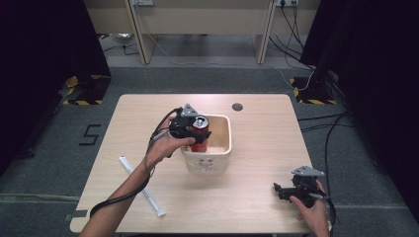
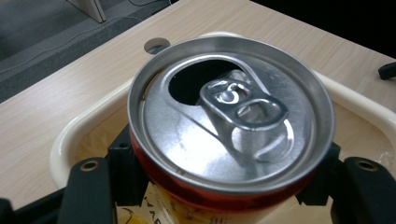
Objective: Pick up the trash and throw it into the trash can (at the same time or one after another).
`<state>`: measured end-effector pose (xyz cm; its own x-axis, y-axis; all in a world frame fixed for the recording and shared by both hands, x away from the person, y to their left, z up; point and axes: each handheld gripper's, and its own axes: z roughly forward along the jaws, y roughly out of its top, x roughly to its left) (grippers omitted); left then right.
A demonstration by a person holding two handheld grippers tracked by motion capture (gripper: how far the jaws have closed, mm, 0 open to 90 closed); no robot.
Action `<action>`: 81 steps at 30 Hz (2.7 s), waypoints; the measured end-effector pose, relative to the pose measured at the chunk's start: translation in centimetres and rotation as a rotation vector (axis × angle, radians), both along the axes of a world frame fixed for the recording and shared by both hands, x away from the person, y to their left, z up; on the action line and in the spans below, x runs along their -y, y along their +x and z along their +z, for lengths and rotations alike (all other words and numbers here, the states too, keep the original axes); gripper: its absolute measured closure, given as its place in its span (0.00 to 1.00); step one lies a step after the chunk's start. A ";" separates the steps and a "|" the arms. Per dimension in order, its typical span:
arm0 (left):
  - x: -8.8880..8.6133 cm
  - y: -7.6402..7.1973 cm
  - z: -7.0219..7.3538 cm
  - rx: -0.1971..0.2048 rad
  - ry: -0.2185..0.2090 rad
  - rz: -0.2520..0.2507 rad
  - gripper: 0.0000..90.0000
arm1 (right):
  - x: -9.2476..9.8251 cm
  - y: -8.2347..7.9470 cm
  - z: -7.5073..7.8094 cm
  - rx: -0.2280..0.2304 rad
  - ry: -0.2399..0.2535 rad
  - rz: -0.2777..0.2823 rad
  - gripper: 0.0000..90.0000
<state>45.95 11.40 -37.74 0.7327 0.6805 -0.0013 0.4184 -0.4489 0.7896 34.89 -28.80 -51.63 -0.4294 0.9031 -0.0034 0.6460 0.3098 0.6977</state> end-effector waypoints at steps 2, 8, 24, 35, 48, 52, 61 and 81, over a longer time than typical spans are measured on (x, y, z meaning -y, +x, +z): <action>0.0 0.0 -0.3 -0.011 -0.003 0.000 0.37 | 0.0 0.0 0.0 0.001 -0.001 0.000 0.00; 0.0 0.1 -0.7 -0.026 0.005 -0.005 0.37 | 0.0 0.0 0.0 0.001 -0.001 0.001 0.00; -0.5 0.3 -0.8 -0.068 -0.021 -0.005 0.27 | 0.0 0.0 0.0 0.003 -0.003 0.004 0.00; -1.3 -0.2 0.4 -0.050 -0.053 0.014 0.19 | 0.0 0.0 0.0 0.003 -0.003 0.005 0.00; -3.0 -1.6 2.6 -0.011 -0.053 0.038 0.18 | 0.0 0.0 0.0 0.003 -0.003 0.005 0.00; -4.0 -2.0 3.0 -0.008 -0.050 0.049 0.18 | 0.0 0.0 0.0 0.003 -0.003 0.005 0.00; -5.9 -3.0 3.2 -0.001 -0.054 0.077 0.18 | 0.0 0.0 0.0 0.003 -0.003 0.006 0.00; -8.6 -4.6 1.3 0.002 -0.049 0.131 0.18 | 0.0 0.0 0.0 0.003 -0.003 0.006 0.00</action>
